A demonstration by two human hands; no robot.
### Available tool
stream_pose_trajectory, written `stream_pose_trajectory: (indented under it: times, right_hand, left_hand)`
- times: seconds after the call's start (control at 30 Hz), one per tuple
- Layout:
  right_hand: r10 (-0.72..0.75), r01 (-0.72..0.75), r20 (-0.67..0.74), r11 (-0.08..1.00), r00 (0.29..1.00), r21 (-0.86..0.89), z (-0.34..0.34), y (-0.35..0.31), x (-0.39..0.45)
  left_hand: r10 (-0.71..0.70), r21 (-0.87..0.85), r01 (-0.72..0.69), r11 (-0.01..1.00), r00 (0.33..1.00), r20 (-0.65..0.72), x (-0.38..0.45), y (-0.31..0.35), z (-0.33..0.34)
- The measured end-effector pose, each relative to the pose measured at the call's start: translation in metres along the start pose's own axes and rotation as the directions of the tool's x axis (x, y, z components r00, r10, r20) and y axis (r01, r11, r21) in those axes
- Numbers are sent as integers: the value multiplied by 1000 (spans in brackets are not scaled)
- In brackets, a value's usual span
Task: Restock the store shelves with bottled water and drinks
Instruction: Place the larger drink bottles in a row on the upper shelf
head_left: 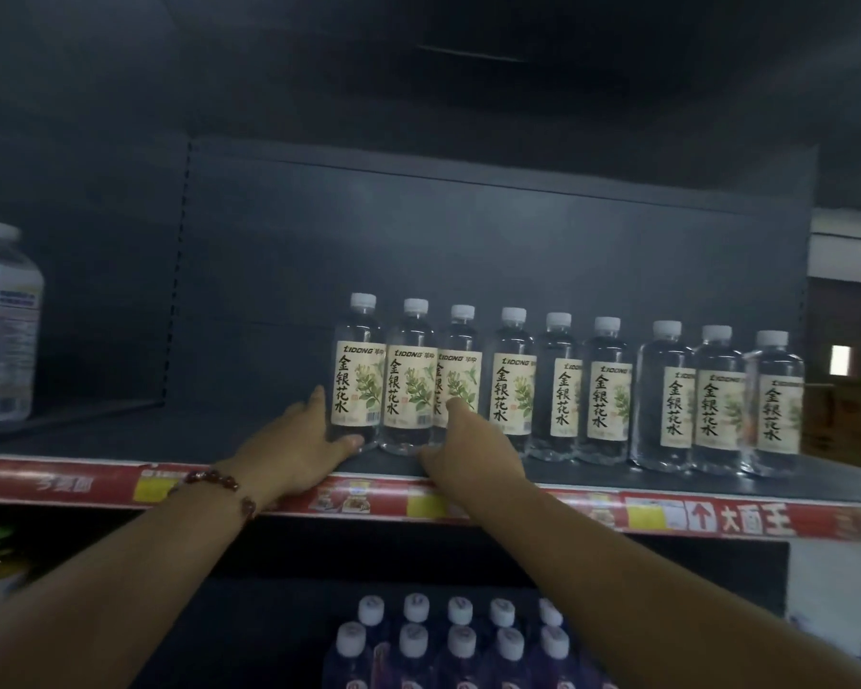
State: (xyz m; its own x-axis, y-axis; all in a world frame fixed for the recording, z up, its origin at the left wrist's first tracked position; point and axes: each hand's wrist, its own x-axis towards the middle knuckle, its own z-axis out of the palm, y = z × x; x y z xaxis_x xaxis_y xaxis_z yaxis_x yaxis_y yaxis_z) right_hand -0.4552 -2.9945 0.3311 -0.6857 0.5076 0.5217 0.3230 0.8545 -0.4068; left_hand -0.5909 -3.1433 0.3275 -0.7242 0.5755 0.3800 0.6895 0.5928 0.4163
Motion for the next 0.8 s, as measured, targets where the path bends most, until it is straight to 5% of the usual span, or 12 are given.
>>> stream_pose_trajectory:
  times: [0.13, 0.27, 0.43, 0.8]
  right_hand:
    - [-79, 79, 1, 992, 997, -100, -26, 24, -47]
    - [-121, 122, 17, 979, 993, -162, -46, 69, -105]
    - [-49, 75, 76, 920, 996, -385, -56, 148, -179]
    - [414, -262, 164, 788, 896, -557, -26, 321, -376]
  left_hand:
    - [191, 66, -184, 981, 972, -136, -64, 37, 10]
    - [402, 141, -386, 912, 908, -118, -120, 80, 47]
    - [538, 152, -543, 826, 840, 77, -167, 117, 143]
    - [631, -4, -715, 699, 615, 472, -253, 195, 345]
